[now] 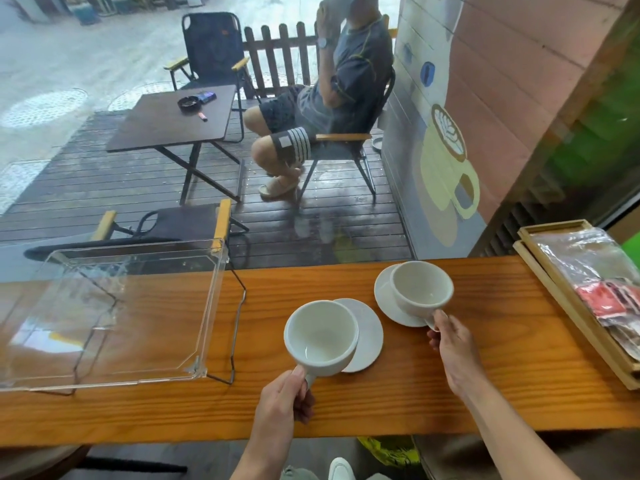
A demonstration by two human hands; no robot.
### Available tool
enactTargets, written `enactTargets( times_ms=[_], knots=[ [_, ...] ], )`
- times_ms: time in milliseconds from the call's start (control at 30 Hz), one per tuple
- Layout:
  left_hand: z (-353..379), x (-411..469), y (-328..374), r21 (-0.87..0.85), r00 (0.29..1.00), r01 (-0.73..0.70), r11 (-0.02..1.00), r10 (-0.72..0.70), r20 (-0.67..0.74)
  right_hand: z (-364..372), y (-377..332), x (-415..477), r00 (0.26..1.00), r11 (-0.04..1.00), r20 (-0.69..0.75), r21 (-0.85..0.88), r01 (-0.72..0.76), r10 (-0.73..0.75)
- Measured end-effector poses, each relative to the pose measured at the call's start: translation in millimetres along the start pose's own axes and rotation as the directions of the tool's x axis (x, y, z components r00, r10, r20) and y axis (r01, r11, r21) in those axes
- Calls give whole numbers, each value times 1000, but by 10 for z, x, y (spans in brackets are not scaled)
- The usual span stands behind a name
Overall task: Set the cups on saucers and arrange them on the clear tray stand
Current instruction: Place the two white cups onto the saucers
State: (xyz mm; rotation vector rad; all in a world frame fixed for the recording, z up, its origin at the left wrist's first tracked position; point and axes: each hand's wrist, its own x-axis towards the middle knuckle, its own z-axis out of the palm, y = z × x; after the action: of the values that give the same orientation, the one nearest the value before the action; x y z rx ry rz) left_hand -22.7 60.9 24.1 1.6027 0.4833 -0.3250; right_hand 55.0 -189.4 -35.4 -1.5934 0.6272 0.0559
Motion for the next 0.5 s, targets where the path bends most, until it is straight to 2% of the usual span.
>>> enactTargets(
  times_ms=[300, 500],
  knots=[
    [31, 8, 22, -27, 999, -32, 999, 32, 2, -1, 55, 89, 999, 999, 36, -26, -18, 19],
    [113, 140, 26, -11, 999, -31, 999, 32, 19, 5, 35, 155, 998, 997, -1, -44, -57, 57]
  ],
)
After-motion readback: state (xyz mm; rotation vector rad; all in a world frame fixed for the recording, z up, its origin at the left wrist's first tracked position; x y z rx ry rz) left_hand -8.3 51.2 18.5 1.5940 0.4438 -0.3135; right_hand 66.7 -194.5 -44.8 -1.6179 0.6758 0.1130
